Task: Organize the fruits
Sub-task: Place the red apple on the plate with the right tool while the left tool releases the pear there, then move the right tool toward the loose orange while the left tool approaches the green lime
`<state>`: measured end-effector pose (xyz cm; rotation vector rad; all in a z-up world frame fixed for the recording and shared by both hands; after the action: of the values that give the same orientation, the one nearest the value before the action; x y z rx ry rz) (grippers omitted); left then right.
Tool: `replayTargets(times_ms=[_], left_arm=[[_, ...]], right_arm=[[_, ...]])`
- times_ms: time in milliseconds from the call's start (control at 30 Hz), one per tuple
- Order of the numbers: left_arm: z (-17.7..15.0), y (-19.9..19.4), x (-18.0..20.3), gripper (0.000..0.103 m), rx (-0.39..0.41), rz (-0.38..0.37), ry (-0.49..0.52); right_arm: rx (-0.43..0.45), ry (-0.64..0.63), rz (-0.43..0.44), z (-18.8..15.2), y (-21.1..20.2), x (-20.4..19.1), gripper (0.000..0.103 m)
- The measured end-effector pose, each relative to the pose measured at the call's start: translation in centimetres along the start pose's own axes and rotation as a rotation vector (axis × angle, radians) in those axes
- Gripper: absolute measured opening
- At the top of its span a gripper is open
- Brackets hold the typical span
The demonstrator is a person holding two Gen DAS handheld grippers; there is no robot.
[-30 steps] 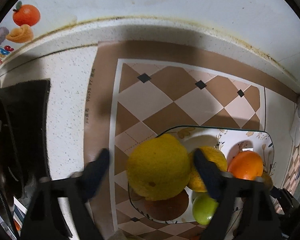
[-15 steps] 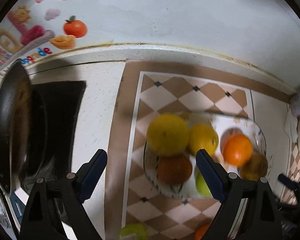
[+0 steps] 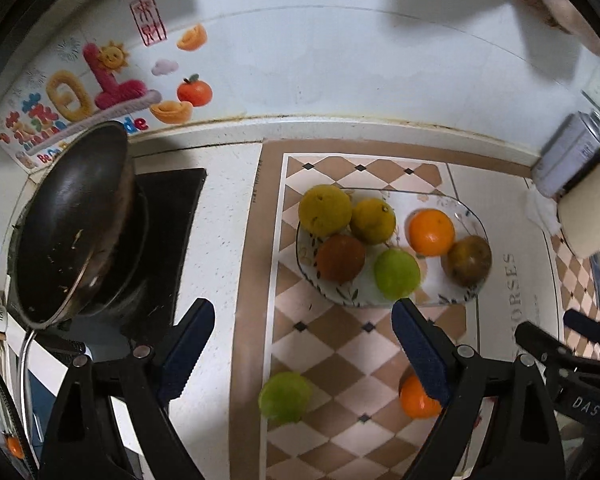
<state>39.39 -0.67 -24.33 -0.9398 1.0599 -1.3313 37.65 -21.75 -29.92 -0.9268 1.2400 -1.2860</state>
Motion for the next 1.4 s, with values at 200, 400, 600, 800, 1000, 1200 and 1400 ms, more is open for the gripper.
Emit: replayTargets(times_ms=[200, 400, 600, 800, 1000, 1200, 1400], left_arm=[[-2.5, -3.3, -0.3, 0.091, 0.050, -0.014, 0.018], [-3.6, -7.1, -0.6, 0.091, 0.121, -0.025, 0.013], [-4.6, -10.4, -0.8, 0.091, 0.184, -0.031, 0.016], [-5.4, -11.2, -1.1, 0.091, 0.196, -0.034, 0.017], [-5.9, -9.7, -1.1, 0.091, 0.169, -0.036, 0.012], [-5.9, -3.9, -2.6, 0.099, 0.038, -0.029, -0.016], [-6.5, 3.8, -5.0, 0.099, -0.155, -0.023, -0.070]], right_arm=[[0.073, -0.012, -0.006, -2.4, -3.9, -1.1, 0.095], [0.140, -0.034, -0.011, -4.4, -7.3, -2.4, 0.095], [0.190, -0.043, -0.009, -5.7, -10.1, -3.2, 0.095], [0.217, -0.036, -0.004, -6.3, -11.7, -3.4, 0.095], [0.164, -0.009, 0.051, -6.3, -9.7, -3.2, 0.095], [-0.053, 0.031, 0.142, -6.7, -0.8, -2.6, 0.095], [-0.230, 0.067, 0.164, -7.3, 8.5, -2.4, 0.095]])
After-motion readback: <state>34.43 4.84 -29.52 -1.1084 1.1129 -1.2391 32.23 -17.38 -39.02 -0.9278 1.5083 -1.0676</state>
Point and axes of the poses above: each gripper's, at about its wrist camera, not at the fingertips, and y roughly the way its jaws point, x to its right, z to its top, the point moved 9 cm from there along y, roughly the way its jaws point, and after that the axes turned 9 degrees about -x, right-handed, at the moved point
